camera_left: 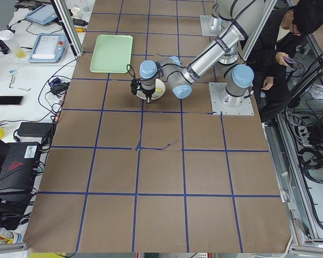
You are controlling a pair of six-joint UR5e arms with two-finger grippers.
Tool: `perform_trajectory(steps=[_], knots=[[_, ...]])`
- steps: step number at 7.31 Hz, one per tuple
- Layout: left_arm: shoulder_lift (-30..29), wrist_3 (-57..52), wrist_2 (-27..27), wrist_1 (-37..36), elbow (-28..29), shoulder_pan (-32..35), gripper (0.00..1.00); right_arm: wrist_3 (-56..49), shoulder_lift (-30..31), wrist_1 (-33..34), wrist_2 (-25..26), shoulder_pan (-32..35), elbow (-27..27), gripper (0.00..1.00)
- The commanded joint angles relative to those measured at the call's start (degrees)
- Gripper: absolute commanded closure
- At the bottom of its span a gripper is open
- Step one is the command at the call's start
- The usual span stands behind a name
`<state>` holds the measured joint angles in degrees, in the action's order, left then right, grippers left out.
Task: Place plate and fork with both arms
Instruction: 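Slide the white plate with the left gripper onto the green tray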
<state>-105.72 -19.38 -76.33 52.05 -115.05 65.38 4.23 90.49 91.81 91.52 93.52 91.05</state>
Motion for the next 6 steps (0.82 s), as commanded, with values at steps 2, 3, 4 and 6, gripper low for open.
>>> perform_trajectory(steps=[2, 3, 4, 6], knots=[[-2.2, 11.3, 6.6, 3.8, 7.9, 6.8, 1.0, 0.0, -0.1, 0.0, 0.0, 0.0, 0.1, 0.0], [-4.6, 15.2, 6.9, 3.8, 11.8, 10.3, 1.0, 0.0, 0.0, 0.0, 0.0, 0.0, 0.1, 0.0], [-7.5, 17.6, 7.0, 3.9, 16.4, 13.2, 1.0, 0.0, 0.0, 0.0, 0.0, 0.0, 0.1, 0.0], [-14.8, 24.0, 7.0, 3.9, 26.2, 20.3, 1.0, 0.0, 0.0, 0.0, 0.0, 0.1, 0.2, 0.0]])
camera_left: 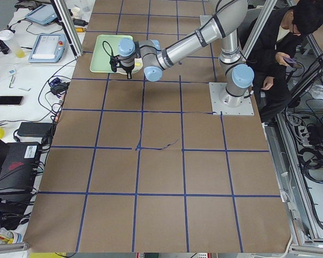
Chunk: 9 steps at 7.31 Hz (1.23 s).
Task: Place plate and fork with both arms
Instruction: 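Slide the white plate with the left gripper onto the green tray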
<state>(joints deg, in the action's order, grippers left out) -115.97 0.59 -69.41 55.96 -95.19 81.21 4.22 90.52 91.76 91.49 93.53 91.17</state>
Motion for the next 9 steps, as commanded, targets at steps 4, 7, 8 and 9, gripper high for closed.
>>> perform_trajectory(steps=[4, 7, 8, 9], knots=[[-17.5, 14.1, 0.0, -0.9, 20.5, 12.4, 1.0, -0.1, 0.0, 0.0, -0.1, 0.1, 0.1, 0.0], [-21.2, 15.5, -0.6, -3.3, 22.1, 13.3, 1.0, -0.1, -0.1, 0.1, -0.1, 0.1, 0.1, 0.0], [-21.5, 16.6, -0.5, -5.5, 22.0, 13.3, 0.68, -0.1, -0.1, 0.0, 0.0, 0.1, 0.0, 0.0], [-19.5, 15.1, -0.6, -5.7, 20.9, 13.2, 0.01, -0.1, -0.1, 0.0, 0.0, 0.1, 0.0, 0.0]])
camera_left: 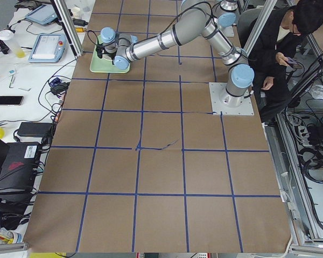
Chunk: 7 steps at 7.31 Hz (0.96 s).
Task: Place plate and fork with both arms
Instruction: 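Open the left gripper and lift it away from the plate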
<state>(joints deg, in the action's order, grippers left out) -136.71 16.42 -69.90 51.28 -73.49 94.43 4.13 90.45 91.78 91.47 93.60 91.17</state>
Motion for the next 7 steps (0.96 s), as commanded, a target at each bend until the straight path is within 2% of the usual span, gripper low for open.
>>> perform_trajectory(steps=[1, 2, 3, 4, 5, 7], knots=[[3.8, -2.9, -0.8, 0.0, -2.0, -0.5, 0.0, 0.0, 0.0, 0.0, 0.0, 0.0, 0.0, 0.0], [7.9, -3.7, -4.7, 2.7, -4.5, -2.7, 0.0, 0.0, 0.0, 0.1, 0.0, 0.0, 0.0, 0.0], [13.7, -9.2, -7.4, 9.1, -8.0, -4.2, 0.0, 0.0, 0.0, 0.1, 0.0, 0.0, 0.0, 0.0], [20.3, -11.6, -14.8, 15.1, -10.5, -4.5, 0.0, 0.0, 0.0, 0.1, -0.1, 0.0, 0.1, 0.0], [26.0, -11.7, -19.2, 21.5, -11.4, -4.4, 0.0, 0.0, 0.0, 0.1, -0.1, 0.0, 0.1, 0.0], [36.3, -10.9, -19.6, 31.0, -12.0, -3.5, 0.0, -0.1, 0.0, 0.2, 0.1, 0.0, 0.2, 0.0]])
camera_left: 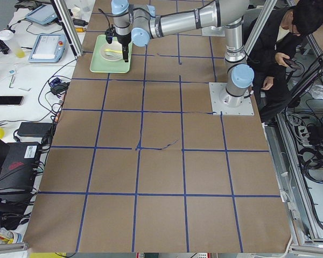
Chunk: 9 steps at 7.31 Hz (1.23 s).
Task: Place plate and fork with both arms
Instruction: 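Move the right gripper over the yellow fork on the plate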
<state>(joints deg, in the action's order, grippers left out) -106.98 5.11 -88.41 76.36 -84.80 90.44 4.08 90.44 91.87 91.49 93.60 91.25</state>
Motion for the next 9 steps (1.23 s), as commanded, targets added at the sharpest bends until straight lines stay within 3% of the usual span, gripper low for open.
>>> perform_trajectory(steps=[1, 3, 5, 6, 9], knots=[[10.9, 1.4, -1.3, 6.8, -3.5, 1.7, 0.0, 0.0, -0.1, 0.6, 0.1, 0.0, 0.1, 0.0], [14.7, 3.4, -1.4, 3.2, -10.4, 3.2, 0.0, 0.1, -1.0, 1.4, 0.0, 0.0, -0.1, 0.0], [15.1, 3.3, -1.6, 3.4, -10.0, 3.1, 0.0, -1.3, -7.4, 7.9, 0.1, 2.4, -1.9, 0.0], [15.0, 3.3, -1.6, 3.3, -10.0, 3.1, 0.0, -1.1, -14.1, 10.9, 0.1, 5.4, -6.1, 0.0], [14.7, 3.8, -1.5, 3.2, -10.2, 3.1, 0.0, 3.2, -34.6, 11.5, -0.2, 9.2, -24.8, 0.0]])
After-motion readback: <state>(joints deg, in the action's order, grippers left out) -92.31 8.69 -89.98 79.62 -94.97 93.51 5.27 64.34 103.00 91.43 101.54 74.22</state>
